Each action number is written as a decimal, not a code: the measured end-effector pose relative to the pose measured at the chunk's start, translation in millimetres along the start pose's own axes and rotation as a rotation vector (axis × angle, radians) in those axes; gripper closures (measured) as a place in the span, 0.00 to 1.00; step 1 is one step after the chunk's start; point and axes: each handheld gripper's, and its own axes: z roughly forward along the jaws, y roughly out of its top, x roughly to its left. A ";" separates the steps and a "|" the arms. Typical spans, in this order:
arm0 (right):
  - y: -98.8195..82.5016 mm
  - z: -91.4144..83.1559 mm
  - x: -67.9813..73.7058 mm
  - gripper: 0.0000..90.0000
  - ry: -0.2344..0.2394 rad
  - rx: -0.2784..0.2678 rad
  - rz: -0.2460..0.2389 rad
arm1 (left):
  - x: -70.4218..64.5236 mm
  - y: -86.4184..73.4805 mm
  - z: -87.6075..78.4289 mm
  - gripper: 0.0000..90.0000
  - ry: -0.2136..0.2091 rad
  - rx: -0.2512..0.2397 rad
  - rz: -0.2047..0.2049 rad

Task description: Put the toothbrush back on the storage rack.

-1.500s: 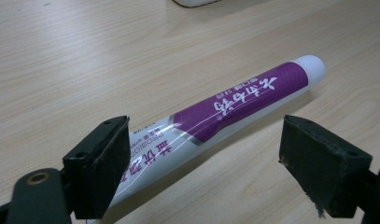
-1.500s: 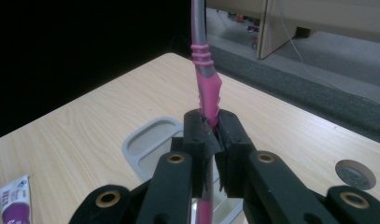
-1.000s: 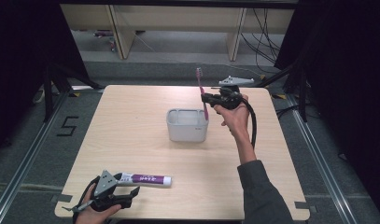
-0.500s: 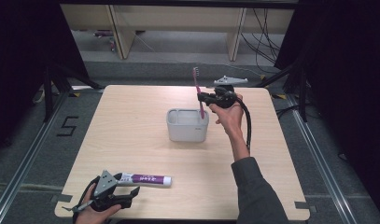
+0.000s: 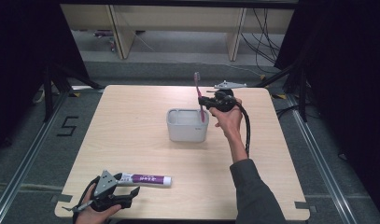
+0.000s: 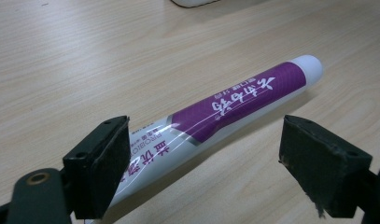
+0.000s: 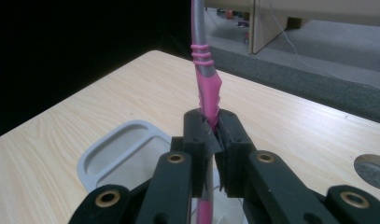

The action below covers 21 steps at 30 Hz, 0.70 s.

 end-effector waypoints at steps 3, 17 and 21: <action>-3.1 1.7 -1.1 0.93 -0.006 0.001 0.000 | -1.3 0.2 0.2 0.18 0.005 -0.007 -0.010; -26.6 5.4 -4.0 0.93 -0.011 0.016 0.016 | -0.5 0.1 0.3 0.18 -0.001 0.000 0.001; -31.8 8.6 -2.2 0.93 0.001 0.020 0.041 | -0.3 -0.1 0.3 0.18 -0.001 0.001 0.001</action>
